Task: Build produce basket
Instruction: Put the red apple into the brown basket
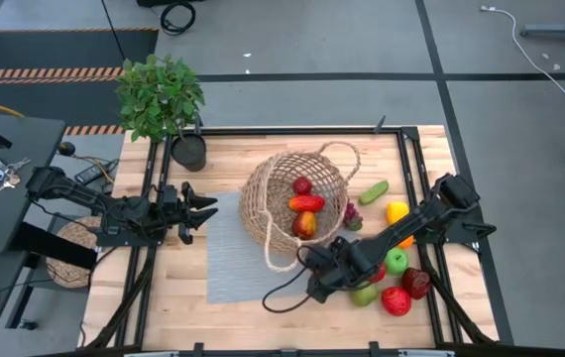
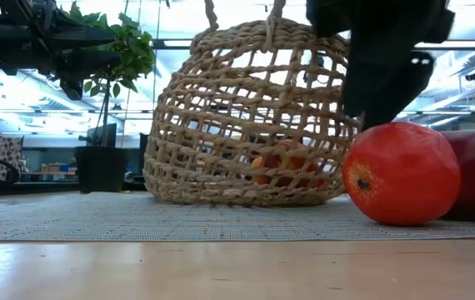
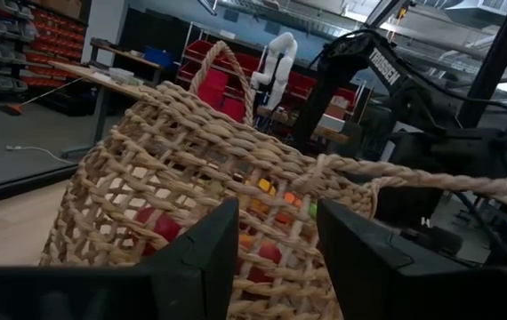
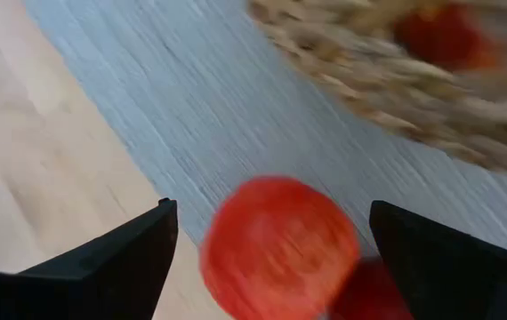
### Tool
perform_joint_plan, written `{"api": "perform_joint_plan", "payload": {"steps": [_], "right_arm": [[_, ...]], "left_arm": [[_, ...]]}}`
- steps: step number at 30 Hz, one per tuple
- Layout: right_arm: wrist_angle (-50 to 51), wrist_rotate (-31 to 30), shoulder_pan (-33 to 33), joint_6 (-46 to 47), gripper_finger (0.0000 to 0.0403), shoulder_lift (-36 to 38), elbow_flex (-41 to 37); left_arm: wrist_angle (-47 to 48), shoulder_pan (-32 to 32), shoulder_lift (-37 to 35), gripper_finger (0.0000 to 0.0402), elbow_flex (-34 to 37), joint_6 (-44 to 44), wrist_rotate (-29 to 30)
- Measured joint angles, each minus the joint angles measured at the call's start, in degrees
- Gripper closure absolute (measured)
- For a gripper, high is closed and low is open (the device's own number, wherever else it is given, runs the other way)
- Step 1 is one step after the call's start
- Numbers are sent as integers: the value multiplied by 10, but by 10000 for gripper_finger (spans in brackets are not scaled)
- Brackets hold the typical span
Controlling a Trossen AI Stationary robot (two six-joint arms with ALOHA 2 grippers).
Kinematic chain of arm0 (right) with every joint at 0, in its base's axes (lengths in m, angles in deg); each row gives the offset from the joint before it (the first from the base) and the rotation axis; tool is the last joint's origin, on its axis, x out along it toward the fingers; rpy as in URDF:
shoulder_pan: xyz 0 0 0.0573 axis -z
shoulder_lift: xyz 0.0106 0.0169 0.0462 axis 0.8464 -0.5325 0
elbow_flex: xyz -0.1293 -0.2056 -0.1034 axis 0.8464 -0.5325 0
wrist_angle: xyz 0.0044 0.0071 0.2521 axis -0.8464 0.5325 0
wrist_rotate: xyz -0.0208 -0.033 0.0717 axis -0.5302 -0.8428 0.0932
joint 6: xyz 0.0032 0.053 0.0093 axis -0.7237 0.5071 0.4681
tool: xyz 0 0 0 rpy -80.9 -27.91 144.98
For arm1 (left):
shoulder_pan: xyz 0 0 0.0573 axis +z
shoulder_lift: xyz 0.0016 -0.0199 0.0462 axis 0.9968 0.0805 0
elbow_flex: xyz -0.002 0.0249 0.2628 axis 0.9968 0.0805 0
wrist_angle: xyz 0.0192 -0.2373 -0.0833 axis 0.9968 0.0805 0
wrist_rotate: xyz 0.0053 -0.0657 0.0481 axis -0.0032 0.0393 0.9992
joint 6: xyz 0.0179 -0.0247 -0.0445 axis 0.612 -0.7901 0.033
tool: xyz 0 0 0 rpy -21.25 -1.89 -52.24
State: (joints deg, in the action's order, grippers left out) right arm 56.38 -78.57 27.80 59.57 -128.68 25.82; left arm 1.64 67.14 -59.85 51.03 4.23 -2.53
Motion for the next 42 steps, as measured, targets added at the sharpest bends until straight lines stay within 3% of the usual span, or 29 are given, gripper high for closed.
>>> {"api": "perform_joint_plan", "payload": {"steps": [12,23,42], "right_arm": [[15,-172,-77,113,28,-15,0],[2,-190,-87,148,27,-109,2],[15,-161,-84,153,59,-97,5]], "left_arm": [[0,0,0,241,0,0,0],[0,0,0,241,0,0,0],[0,0,0,241,0,0,0]]}}
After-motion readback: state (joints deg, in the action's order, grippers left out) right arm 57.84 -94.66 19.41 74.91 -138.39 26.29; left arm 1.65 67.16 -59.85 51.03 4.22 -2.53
